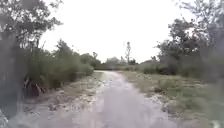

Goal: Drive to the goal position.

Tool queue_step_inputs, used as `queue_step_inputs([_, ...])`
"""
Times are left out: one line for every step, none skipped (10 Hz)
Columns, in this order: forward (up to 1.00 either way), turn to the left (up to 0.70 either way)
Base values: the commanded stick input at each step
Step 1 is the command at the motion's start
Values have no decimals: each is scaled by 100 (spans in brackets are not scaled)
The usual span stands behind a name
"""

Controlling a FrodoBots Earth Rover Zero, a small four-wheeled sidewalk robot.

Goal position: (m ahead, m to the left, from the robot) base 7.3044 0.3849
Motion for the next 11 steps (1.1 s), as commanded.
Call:
queue_step_inputs([100, 0])
queue_step_inputs([100, 0])
queue_step_inputs([100, 0])
queue_step_inputs([100, 0])
queue_step_inputs([100, 0])
queue_step_inputs([100, 0])
queue_step_inputs([100, 0])
queue_step_inputs([100, 0])
queue_step_inputs([100, 0])
queue_step_inputs([100, 0])
queue_step_inputs([100, 0])
